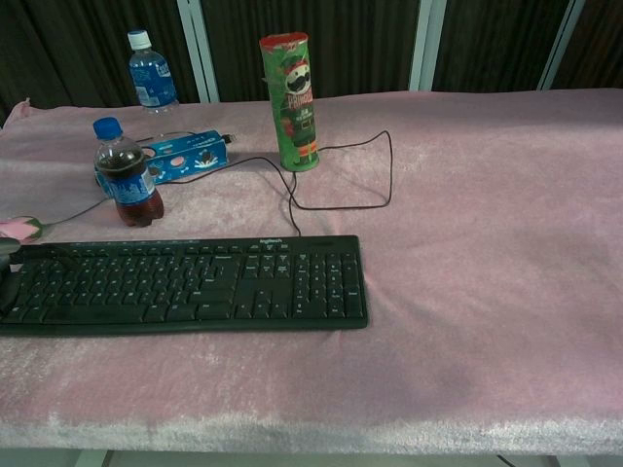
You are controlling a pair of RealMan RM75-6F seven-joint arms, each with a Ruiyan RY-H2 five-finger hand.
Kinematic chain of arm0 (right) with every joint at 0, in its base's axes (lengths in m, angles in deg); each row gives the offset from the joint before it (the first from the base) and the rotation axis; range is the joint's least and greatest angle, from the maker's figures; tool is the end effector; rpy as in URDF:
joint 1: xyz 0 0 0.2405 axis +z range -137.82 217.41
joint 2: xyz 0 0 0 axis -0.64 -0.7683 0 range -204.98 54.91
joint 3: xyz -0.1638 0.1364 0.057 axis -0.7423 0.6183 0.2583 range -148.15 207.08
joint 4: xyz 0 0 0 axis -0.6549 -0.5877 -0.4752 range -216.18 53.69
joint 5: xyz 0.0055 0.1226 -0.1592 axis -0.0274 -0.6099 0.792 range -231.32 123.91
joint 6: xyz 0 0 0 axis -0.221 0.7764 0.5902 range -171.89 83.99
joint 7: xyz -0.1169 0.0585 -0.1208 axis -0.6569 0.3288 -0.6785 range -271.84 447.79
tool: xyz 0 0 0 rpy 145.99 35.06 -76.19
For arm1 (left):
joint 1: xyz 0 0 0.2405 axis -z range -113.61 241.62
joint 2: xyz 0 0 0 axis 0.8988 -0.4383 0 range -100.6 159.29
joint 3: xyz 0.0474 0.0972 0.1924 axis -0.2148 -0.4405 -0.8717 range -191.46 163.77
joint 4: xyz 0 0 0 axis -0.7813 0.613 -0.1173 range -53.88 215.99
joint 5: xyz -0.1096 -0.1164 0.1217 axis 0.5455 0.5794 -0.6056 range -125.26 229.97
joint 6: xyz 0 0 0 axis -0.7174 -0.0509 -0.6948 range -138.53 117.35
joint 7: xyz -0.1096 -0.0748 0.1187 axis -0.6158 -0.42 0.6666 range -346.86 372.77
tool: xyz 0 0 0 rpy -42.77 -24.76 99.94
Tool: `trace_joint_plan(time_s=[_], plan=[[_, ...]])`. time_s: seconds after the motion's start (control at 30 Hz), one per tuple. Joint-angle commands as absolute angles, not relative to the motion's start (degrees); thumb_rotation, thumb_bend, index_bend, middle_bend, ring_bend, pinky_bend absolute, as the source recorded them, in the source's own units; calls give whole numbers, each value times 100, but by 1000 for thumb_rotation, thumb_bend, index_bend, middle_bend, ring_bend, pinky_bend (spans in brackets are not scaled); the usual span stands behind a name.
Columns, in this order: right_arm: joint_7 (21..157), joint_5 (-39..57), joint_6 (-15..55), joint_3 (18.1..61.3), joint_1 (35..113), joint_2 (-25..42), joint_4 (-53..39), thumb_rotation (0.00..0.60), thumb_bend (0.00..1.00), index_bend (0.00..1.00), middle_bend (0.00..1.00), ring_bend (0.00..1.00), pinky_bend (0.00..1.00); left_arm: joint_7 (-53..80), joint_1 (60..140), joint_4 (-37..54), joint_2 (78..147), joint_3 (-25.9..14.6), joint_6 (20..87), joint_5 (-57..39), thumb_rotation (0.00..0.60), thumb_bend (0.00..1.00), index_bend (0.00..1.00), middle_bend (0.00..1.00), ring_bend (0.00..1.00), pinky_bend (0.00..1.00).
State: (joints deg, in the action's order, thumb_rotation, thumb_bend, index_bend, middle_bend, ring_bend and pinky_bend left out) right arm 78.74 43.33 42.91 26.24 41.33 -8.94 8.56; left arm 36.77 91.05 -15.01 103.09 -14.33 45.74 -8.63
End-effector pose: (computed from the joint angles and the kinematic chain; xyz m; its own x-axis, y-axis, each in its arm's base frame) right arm -0.2673 -0.1715 0.1199 0.5547 -0.0745 0.8287 -0.8268 -0.1609 0.5390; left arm -0.2415 0.2658 0.0190 0.5063 0.4668 0.7251 0.8547 -0.1603 -0.4937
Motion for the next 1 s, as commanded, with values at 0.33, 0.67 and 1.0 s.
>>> trace_joint_plan(time_s=[0.33, 0.67, 1.0], plan=[[7845, 4335, 4248, 2614, 4145, -883, 851, 600, 361, 0, 0, 0, 0, 3683, 9115, -1506, 10303, -1469, 4607, -847, 600, 875, 205, 1000, 1000, 1000], [7848, 4316, 4302, 2631, 4118, -893, 863, 600, 361, 0, 0, 0, 0, 3668, 9167, -1433, 10331, -1494, 4501, -773, 600, 875, 205, 1000, 1000, 1000], [7896, 4318, 4323, 2636, 4113, -909, 861, 600, 361, 0, 0, 0, 0, 3648, 9203, -1450, 10308, -1504, 4431, -683, 600, 875, 222, 1000, 1000, 1000]])
